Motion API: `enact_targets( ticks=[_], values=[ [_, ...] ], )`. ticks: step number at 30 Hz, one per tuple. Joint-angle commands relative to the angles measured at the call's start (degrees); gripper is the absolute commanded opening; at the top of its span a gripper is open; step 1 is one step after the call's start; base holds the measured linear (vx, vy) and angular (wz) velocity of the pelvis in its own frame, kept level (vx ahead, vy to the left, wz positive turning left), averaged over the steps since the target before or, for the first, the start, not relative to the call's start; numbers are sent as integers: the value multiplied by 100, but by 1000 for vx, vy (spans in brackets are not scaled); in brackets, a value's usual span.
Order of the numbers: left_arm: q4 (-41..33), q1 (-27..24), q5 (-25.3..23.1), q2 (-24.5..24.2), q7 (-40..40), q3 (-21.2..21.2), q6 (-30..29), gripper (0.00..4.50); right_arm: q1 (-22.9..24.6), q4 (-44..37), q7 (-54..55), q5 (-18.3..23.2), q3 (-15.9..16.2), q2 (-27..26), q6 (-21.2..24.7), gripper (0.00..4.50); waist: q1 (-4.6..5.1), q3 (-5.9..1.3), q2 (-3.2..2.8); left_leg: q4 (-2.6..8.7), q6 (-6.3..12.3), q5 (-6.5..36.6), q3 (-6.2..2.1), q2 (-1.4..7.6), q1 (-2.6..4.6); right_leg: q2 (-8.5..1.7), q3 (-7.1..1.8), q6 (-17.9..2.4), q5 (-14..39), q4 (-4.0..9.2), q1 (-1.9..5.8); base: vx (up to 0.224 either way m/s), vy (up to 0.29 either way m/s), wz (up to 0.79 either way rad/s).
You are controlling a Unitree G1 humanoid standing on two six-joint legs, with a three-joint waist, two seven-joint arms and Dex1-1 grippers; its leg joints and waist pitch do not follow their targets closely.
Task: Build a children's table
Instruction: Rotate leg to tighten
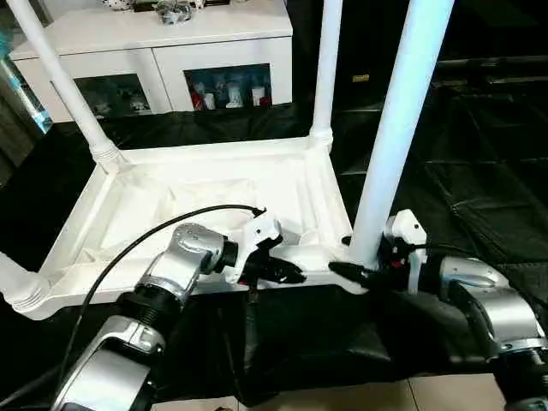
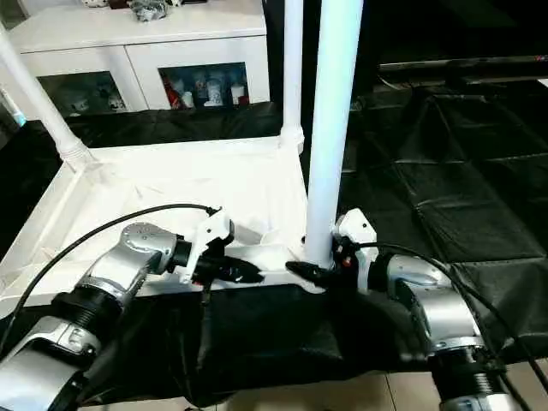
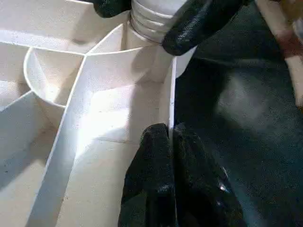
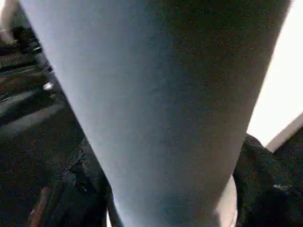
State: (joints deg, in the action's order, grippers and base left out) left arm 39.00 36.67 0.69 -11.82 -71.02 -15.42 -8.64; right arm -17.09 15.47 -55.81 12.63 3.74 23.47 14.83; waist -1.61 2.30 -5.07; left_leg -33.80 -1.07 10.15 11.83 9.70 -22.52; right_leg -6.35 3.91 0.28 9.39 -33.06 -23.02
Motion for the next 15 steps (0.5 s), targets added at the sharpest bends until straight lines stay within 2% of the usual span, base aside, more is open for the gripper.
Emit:
enact_targets(
  ticks=[1, 3, 4, 5, 7, 9, 10, 11, 12, 13, 14, 15],
  values=[
    [102, 268, 87, 389, 606, 191, 166, 0, -150, 389, 828, -318, 156, -398, 38, 278, 36, -349, 144, 406, 462, 1441, -163, 316, 108, -241, -180, -1323, 1680, 406, 234, 0, 0, 0],
    [374, 418, -25, 562, 1189, 279, 246, 0, -262, 748, 1596, -507, 10, -640, 33, 276, 85, -342, 150, 407, 336, 1547, -176, 291, 116, -241, -168, -1235, 1966, 439, 222, 0, 0, 0],
    [519, 501, -84, 662, 1508, 319, 278, 0, -300, 895, 1973, -550, -84, -781, 37, 276, 144, -333, 132, 409, 252, 1680, -172, 278, 139, -229, -171, -1187, 2140, 465, 188, 0, 0, 0],
    [771, 648, -173, 854, 2120, 399, 336, 0, -371, 1109, 2665, -611, -255, -1046, 57, 276, 173, -331, 157, 407, 216, 1753, -179, 265, 134, -236, -166, -1118, 2270, 491, 203, 0, 0, 0],
    [940, 756, -195, 1026, 2552, 470, 352, 0, -442, 1262, 3234, -656, -395, -1269, 123, 276, 193, -331, 135, 414, 195, 1826, -182, 266, 162, -229, -169, -1043, 2401, 519, 173, 0, 0, 0],
    [1031, 822, -188, 1158, 2773, 505, 354, 0, -506, 1385, 3585, -687, -455, -1422, 179, 276, 181, -336, 145, 415, 260, 1789, -185, 262, 139, -232, -166, -992, 2389, 523, 197, 0, 0, 0],
    [1028, 836, -161, 1249, 2783, 494, 363, 0, -539, 1447, 3592, -736, -381, -1495, 134, 276, 180, -339, 141, 416, 294, 1765, -186, 262, 134, -232, -165, -990, 2329, 519, 199, 0, 0, 0],
    [1019, 837, -149, 1281, 2768, 486, 364, 0, -547, 1461, 3570, -752, -346, -1520, 108, 276, 175, -346, 98, 413, 300, 1742, -192, 265, 132, -237, -163, -1000, 2276, 506, 205, 0, 0, 0],
    [1008, 835, -144, 1295, 2749, 478, 366, 0, -549, 1456, 3522, -728, -340, -1543, 92, 276, 183, -342, 116, 417, 315, 1738, -190, 265, 120, -230, -159, -999, 2237, 514, 211, 0, 0, 0],
    [979, 825, -120, 1347, 2665, 457, 388, 0, -551, 1402, 3281, -557, -374, -1656, 49, 310, 176, -346, 125, 417, 358, 1733, -188, 267, 117, -235, -161, -1007, 2172, 508, 220, 0, 0, 0],
    [963, 813, -110, 1350, 2587, 443, 406, 0, -554, 1344, 3154, -454, -415, -1698, 55, 331, 179, -345, 90, 417, 380, 1752, -191, 264, 113, -237, -161, -1014, 2160, 502, 226, 0, 0, 0],
    [989, 816, -119, 1345, 2529, 435, 454, 0, -566, 1303, 3049, -383, -441, -1718, 52, 345, 177, -353, 103, 415, 402, 1741, -191, 272, 116, -234, -160, -1030, 2101, 501, 227, 0, 0, 0]
  ],
)
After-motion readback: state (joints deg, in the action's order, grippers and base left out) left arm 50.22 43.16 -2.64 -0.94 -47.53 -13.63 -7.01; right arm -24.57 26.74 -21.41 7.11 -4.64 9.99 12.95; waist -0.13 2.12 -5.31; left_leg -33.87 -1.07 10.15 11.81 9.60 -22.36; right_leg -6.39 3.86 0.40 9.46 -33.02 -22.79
